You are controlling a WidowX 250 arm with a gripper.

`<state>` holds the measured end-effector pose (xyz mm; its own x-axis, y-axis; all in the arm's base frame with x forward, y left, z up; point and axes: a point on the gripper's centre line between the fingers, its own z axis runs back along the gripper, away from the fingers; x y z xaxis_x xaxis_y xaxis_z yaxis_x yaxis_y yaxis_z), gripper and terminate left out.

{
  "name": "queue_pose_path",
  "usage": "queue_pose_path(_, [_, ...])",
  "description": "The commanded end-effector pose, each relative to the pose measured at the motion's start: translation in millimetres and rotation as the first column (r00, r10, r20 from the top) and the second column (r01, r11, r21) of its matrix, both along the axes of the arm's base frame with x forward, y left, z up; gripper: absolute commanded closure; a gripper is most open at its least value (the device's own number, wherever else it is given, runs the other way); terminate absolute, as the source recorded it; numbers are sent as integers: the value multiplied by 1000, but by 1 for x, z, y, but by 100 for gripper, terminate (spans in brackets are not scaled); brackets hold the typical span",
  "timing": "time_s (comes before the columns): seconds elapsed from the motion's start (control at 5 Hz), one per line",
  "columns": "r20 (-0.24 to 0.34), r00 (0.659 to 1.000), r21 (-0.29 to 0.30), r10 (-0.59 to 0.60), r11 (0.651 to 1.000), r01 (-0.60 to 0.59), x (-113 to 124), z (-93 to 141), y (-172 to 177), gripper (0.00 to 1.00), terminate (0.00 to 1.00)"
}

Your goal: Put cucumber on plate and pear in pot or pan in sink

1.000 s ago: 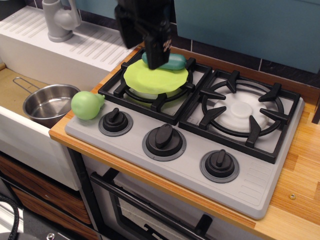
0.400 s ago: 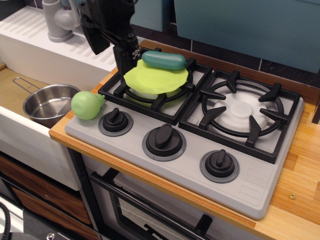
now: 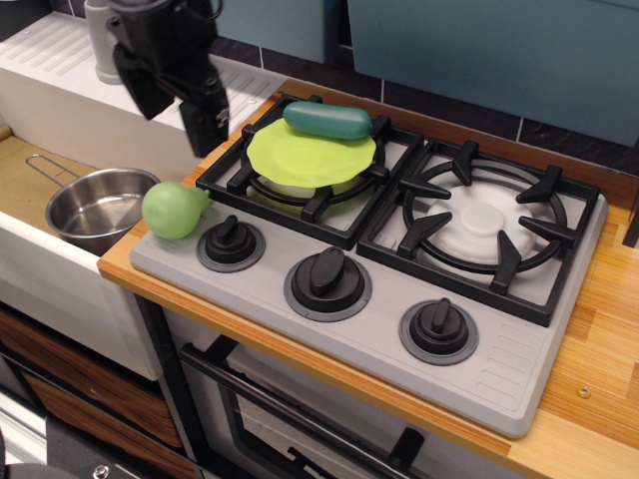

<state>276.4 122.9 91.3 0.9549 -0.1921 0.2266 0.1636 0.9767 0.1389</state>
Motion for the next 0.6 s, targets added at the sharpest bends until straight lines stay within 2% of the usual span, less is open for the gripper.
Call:
queue_pose_path(0.0, [53,998,17,28,999,-29,-3,-10,10,0,0])
queue_pose_path(0.4, [70,997,0,44,999,-44,-9,-26,12,0,0])
